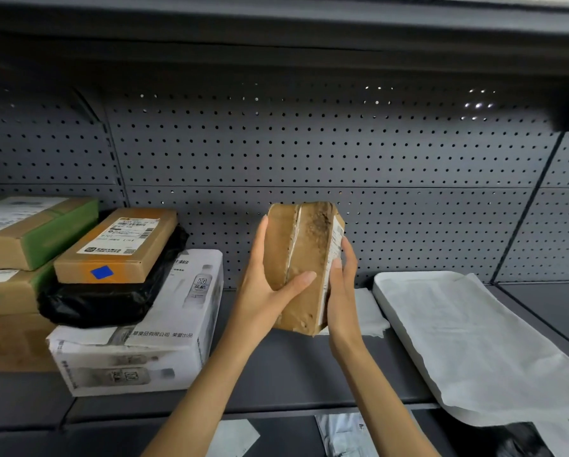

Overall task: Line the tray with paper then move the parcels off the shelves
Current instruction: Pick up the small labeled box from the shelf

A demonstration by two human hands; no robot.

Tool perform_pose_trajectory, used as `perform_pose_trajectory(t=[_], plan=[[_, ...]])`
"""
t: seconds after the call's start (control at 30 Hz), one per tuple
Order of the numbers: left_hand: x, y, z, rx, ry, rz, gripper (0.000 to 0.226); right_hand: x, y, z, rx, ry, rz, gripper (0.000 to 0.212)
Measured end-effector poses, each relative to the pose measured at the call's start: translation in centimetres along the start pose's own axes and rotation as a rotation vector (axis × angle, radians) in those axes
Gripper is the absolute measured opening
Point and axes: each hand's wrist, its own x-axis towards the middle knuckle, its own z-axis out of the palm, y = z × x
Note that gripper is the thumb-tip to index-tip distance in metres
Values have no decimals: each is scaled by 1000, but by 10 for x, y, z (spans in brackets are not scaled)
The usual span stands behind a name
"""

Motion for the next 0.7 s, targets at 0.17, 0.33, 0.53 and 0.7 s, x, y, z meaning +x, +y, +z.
perform_pose_trajectory(t=[0.17,0.33,0.53,0.7], plan=[[0,4,7,16,47,-4,101,9,1,-3,-33,-43,26,47],[1,2,2,9,51,9,89,19,6,-5,-70,-77,73,44],[-1,-1,7,-14,95,5,85,27,9,-9,-104,-78,113,50],[-5,6,26,-40,113,20,81,23,2,-28,-95,-69,148,41]])
